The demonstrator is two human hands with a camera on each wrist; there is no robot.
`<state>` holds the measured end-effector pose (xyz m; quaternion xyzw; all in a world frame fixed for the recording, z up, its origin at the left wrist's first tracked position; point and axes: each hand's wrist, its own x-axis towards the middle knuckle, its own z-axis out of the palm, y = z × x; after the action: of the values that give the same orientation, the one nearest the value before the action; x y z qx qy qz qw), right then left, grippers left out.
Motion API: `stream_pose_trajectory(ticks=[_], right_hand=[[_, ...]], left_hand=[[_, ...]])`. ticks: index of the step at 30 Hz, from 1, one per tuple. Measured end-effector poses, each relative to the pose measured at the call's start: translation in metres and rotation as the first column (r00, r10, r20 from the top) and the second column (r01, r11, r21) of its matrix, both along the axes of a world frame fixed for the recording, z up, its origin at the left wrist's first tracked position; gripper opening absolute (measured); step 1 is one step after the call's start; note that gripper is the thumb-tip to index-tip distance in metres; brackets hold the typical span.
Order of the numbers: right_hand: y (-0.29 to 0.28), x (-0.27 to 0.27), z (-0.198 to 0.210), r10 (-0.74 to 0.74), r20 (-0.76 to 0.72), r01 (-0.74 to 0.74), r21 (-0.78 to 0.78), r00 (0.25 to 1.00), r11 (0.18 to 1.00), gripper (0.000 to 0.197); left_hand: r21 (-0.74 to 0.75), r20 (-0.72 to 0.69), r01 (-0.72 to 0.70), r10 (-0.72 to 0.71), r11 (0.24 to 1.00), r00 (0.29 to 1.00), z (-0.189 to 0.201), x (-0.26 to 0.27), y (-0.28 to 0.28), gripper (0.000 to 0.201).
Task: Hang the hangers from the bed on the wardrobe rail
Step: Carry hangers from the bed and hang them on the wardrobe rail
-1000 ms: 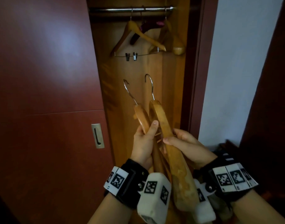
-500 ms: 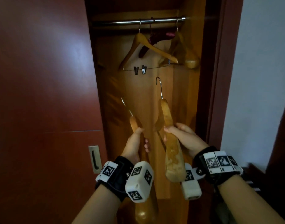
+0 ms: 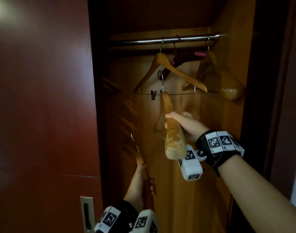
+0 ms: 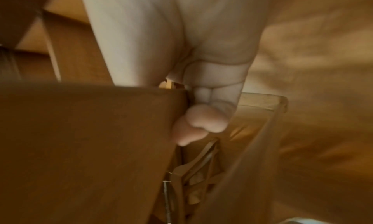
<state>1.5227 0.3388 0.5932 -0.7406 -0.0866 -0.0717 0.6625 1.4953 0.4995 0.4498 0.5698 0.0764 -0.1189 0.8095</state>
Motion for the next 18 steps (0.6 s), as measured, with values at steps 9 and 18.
stream_pose_trajectory(ticks=[9, 18], right_hand=[[0.023, 0.052, 0.081, 0.121, 0.124, -0.114, -0.061, 0.985, 0.992, 0.026], [0.033, 0.085, 0.134, 0.15, 0.185, -0.135, -0.089, 0.971, 0.987, 0.023]], left_hand=[[-0.141, -0.045, -0.041, 0.035, 0.989, 0.998, 0.024, 0.051, 0.0, 0.038], [-0.301, 0.094, -0.043, 0.074, 0.953, 0.993, 0.064, 0.084, -0.002, 0.015]])
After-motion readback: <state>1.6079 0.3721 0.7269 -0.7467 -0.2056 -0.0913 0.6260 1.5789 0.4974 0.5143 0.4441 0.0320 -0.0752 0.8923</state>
